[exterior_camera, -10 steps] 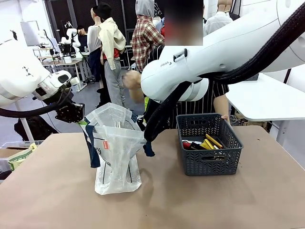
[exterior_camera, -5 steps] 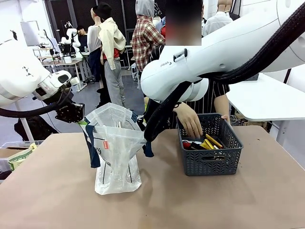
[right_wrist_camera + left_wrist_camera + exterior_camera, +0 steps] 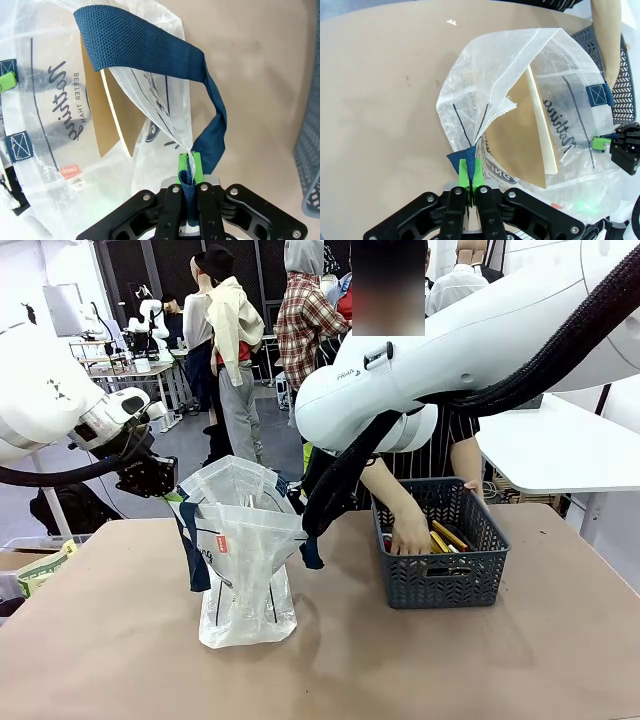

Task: Transfer purchased items from the store into the shopping bag.
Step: Move the Reusable shopping bag to the right side of the table.

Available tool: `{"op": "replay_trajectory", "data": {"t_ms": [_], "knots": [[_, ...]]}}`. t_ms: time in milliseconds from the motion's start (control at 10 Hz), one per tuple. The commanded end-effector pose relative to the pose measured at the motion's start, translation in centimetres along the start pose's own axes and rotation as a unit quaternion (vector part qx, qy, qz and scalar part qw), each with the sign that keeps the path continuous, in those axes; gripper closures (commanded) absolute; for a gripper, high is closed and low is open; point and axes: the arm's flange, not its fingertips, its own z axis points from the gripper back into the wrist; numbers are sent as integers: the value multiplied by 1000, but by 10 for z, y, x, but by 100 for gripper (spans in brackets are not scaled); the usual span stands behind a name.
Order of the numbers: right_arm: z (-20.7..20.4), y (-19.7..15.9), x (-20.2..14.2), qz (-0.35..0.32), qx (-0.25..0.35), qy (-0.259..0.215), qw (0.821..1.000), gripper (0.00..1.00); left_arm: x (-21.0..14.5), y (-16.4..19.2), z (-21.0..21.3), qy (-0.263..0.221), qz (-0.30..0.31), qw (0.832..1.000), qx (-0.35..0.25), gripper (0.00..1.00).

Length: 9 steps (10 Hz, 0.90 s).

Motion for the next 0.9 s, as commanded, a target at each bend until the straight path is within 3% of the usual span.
{"op": "replay_trajectory", "data": {"t_ms": [0,800], "knots": [[1,-4,-1,6,12,5,1000,100,-1,0,3,-4,0,1000,2,100],[1,-4,-1,6,12,5,1000,100,-1,0,3,-4,0,1000,2,100]]}}
